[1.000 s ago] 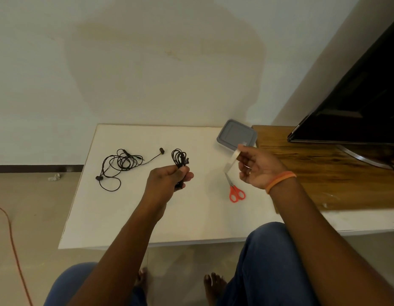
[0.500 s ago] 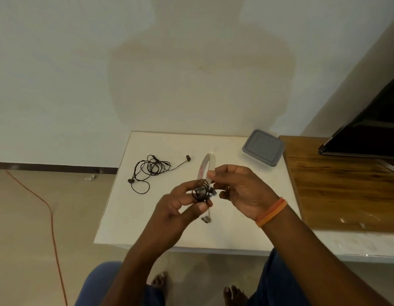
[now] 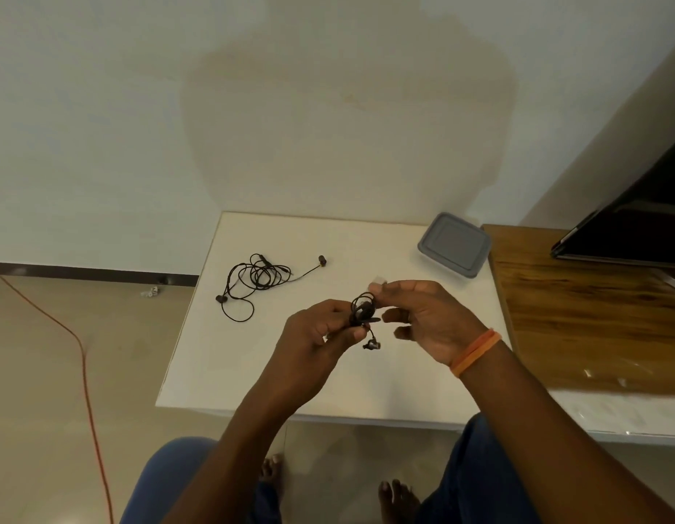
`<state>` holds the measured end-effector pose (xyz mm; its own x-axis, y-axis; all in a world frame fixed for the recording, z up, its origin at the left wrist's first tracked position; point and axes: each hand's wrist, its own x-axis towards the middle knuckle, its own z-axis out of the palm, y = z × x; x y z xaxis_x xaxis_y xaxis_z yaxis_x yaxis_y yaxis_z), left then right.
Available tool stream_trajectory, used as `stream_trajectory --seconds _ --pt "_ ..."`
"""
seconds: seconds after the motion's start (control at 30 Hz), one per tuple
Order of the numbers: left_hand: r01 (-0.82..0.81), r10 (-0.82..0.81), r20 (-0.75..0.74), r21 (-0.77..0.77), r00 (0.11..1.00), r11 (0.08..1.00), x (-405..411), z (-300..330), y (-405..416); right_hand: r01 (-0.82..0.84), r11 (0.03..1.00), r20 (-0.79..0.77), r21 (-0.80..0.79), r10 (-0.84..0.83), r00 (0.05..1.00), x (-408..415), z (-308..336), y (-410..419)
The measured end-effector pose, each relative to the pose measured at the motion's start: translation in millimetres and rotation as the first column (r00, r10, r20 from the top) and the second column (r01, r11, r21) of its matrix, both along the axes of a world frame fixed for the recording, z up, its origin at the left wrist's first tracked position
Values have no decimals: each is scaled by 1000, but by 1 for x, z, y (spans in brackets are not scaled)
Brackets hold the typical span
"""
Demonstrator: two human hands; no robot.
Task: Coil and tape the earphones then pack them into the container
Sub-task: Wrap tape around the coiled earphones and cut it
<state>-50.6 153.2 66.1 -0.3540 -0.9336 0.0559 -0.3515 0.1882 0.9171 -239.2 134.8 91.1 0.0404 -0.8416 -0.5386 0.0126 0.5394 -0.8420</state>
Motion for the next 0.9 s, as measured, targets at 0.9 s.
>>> stream_trajectory --seconds 0.9 --pt "75 -32 184 -232 982 970 -4 -22 -7 171 970 -121 -170 -193 974 -11 -16 -16"
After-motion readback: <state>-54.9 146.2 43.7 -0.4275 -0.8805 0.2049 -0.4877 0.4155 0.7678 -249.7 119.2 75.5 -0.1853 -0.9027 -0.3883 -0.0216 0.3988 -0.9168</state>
